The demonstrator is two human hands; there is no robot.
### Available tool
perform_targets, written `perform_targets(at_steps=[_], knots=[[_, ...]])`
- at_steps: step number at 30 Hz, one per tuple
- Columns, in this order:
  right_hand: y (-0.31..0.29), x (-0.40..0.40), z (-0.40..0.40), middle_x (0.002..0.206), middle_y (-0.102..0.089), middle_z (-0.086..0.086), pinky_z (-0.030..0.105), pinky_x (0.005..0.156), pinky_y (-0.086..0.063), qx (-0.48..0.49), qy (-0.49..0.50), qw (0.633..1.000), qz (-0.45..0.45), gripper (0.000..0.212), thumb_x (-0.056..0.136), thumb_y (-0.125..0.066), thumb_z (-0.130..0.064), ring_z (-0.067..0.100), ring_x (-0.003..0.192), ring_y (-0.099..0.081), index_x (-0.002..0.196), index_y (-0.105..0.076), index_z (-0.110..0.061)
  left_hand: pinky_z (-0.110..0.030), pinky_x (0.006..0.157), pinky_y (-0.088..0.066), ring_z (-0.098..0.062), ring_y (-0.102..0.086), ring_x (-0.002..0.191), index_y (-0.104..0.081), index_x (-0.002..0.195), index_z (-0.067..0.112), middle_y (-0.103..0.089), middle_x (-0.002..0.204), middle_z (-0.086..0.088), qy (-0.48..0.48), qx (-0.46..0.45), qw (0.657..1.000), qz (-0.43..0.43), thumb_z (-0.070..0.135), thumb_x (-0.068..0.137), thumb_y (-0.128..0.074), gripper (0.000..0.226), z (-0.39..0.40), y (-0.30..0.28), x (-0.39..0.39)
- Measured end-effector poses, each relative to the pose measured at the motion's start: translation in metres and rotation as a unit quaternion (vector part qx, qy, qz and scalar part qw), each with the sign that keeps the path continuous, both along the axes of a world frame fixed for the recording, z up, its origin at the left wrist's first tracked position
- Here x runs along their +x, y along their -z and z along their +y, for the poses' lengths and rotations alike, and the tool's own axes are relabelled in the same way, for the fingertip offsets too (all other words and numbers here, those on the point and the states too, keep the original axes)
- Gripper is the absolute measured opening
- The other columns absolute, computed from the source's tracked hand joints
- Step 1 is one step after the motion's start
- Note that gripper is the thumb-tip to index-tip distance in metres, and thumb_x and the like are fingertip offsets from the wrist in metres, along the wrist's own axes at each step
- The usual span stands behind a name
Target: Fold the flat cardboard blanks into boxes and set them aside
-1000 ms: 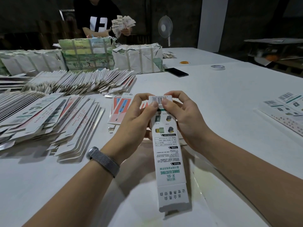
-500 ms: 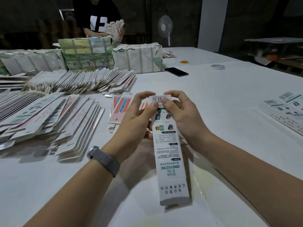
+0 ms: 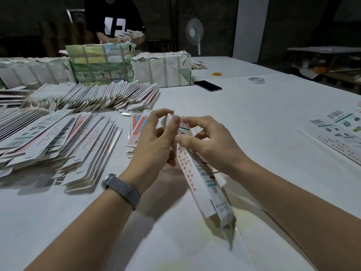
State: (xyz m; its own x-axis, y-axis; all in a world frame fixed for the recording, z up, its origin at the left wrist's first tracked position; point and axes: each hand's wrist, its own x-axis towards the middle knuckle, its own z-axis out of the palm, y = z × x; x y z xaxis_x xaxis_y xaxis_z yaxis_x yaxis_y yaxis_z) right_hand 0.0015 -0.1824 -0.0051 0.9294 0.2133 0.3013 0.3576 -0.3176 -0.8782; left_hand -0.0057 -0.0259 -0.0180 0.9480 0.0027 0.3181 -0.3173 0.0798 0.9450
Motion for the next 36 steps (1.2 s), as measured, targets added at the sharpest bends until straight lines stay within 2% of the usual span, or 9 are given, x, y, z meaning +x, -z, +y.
perform_targets(at_steps=[4,8,11,15,22,26,29,31,36], knots=[[-0.005,0.004,-0.005,0.113,-0.068,-0.01,0.029,0.073,-0.053,0.046,0.006,0.997,0.066,0.05,0.067,-0.071,-0.045,0.01,0.083,-0.069,0.115,-0.067,-0.032,-0.022,0.04,-0.045,-0.007,-0.057,0.046,-0.052,0.126,0.04,-0.059,0.061,0.011,0.003,-0.001,1.0,0.005,0.038,0.106,-0.048,0.021,-0.003,-0.001,0.0],[-0.017,0.009,-0.016,0.103,-0.072,-0.002,0.026,0.058,-0.052,0.089,0.027,0.993,0.077,0.04,0.068,-0.069,-0.035,0.009,0.07,-0.07,0.107,-0.07,-0.023,-0.025,0.04,-0.045,-0.012,-0.059,0.049,-0.052,0.128,0.041,-0.062,0.067,0.005,-0.015,0.011,1.0,0.004,0.031,0.108,-0.046,0.023,-0.002,-0.001,0.001],[-0.034,0.014,-0.035,0.105,-0.071,-0.007,0.034,0.071,-0.057,0.088,0.084,0.991,0.052,0.044,0.071,-0.073,-0.034,0.013,0.085,-0.072,0.113,-0.071,-0.02,-0.026,0.042,-0.047,-0.014,-0.06,0.051,-0.06,0.113,0.048,-0.065,0.068,0.003,-0.02,0.053,0.998,-0.015,0.028,0.106,-0.051,0.024,0.005,0.006,0.006],[-0.044,0.008,-0.079,0.113,-0.069,-0.014,0.035,0.087,-0.058,-0.072,0.18,0.981,-0.024,0.045,0.074,-0.08,-0.033,0.009,0.09,-0.069,0.118,-0.069,-0.03,-0.032,0.042,-0.05,-0.021,-0.064,0.051,-0.065,0.104,0.053,-0.07,0.072,0.001,-0.017,0.125,0.99,-0.057,0.02,0.102,-0.057,0.035,0.007,0.015,0.014],[-0.078,0.003,-0.2,0.131,-0.062,-0.007,0.032,0.096,-0.047,-0.292,0.344,0.892,-0.039,0.043,0.078,-0.073,-0.037,0.018,0.115,-0.059,0.12,-0.069,-0.03,-0.037,0.039,-0.053,-0.025,-0.065,0.047,-0.065,0.118,0.046,-0.067,0.069,0.002,-0.022,0.21,0.972,-0.099,0.012,0.101,-0.06,0.038,0.013,0.029,0.025],[-0.084,0.011,-0.261,0.13,-0.063,-0.003,0.031,0.086,-0.048,-0.443,0.369,0.816,0.047,0.041,0.08,-0.068,-0.037,0.024,0.112,-0.06,0.12,-0.068,-0.029,-0.03,0.042,-0.055,-0.028,-0.065,0.047,-0.064,0.123,0.04,-0.066,0.07,0.001,0.005,0.24,0.969,-0.06,0.041,0.089,-0.061,0.035,0.023,0.043,0.033],[-0.068,0.015,-0.286,0.121,-0.066,0.001,0.037,0.088,-0.053,-0.544,0.342,0.761,0.089,0.033,0.085,-0.065,-0.035,0.027,0.113,-0.059,0.115,-0.07,-0.022,-0.02,0.042,-0.053,-0.037,-0.065,0.054,-0.064,0.126,0.033,-0.068,0.076,0.001,0.017,0.288,0.957,-0.004,0.038,0.08,-0.069,0.046,0.06,0.084,0.078],[-0.062,0.017,-0.289,0.119,-0.062,0.002,0.036,0.079,-0.049,-0.579,0.351,0.734,0.057,0.026,0.089,-0.061,-0.031,0.029,0.115,-0.055,0.112,-0.07,-0.022,-0.017,0.042,-0.052,-0.013,-0.07,0.063,-0.065,0.124,0.042,-0.071,0.09,0.013,0.024,0.345,0.938,-0.003,0.058,0.084,-0.066,0.043,0.083,0.114,0.111],[-0.057,0.021,-0.256,0.131,-0.049,-0.001,0.037,0.08,-0.038,-0.561,0.336,0.756,0.014,0.033,0.096,-0.055,-0.033,0.025,0.124,-0.042,0.128,-0.06,-0.029,-0.016,0.04,-0.047,-0.013,-0.061,0.046,-0.065,0.123,0.03,-0.06,0.061,0.009,0.018,0.406,0.911,-0.062,0.08,0.089,-0.046,0.064,0.078,0.115,0.088]])
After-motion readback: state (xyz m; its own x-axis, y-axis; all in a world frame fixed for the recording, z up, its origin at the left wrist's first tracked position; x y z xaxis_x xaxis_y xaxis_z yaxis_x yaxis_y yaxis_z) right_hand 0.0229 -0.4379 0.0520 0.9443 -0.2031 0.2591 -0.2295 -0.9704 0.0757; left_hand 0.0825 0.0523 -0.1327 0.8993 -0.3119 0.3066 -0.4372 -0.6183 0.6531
